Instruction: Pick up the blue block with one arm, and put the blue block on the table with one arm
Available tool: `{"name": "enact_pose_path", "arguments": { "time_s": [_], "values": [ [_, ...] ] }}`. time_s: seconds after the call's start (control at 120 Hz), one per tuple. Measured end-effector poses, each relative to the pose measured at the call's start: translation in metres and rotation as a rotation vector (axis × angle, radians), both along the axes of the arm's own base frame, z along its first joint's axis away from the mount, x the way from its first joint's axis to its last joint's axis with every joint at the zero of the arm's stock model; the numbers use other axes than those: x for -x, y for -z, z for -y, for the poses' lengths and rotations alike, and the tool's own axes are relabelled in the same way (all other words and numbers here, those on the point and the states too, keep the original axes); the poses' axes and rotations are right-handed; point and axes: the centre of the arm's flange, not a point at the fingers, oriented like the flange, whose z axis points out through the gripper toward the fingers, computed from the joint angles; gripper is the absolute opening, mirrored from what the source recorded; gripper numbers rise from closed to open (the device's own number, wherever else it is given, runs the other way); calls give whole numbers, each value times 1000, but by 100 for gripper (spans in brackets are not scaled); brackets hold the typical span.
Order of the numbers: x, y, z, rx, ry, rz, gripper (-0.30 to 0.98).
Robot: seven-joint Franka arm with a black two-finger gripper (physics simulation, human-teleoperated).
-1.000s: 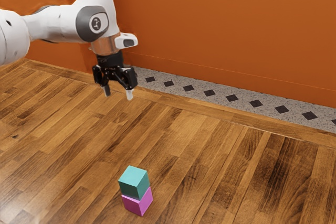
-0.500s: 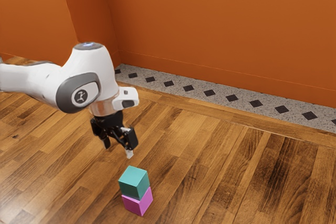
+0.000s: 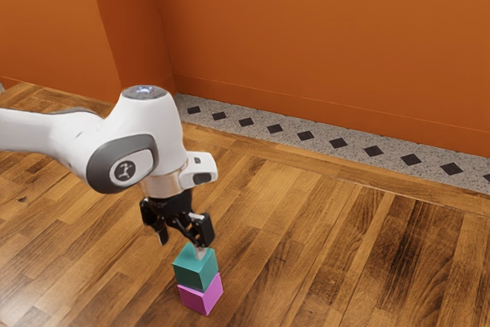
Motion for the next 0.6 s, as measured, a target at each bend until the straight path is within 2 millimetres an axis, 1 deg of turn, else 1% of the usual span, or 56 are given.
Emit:
{"name": "enact_pose_path", "arguments": {
  "time_s": [0.108,0.167,0.275,0.492,0.6],
  "values": [
    [10,-1,17,-4,4,4,65],
    [12,1,20,-6,-5,2,65],
    [5,13,17,-9,-42,-10,65],
    [-2,24,16,-9,-87,0,64],
    [-5,27,14,-9,-106,8,64]
  ]
}}
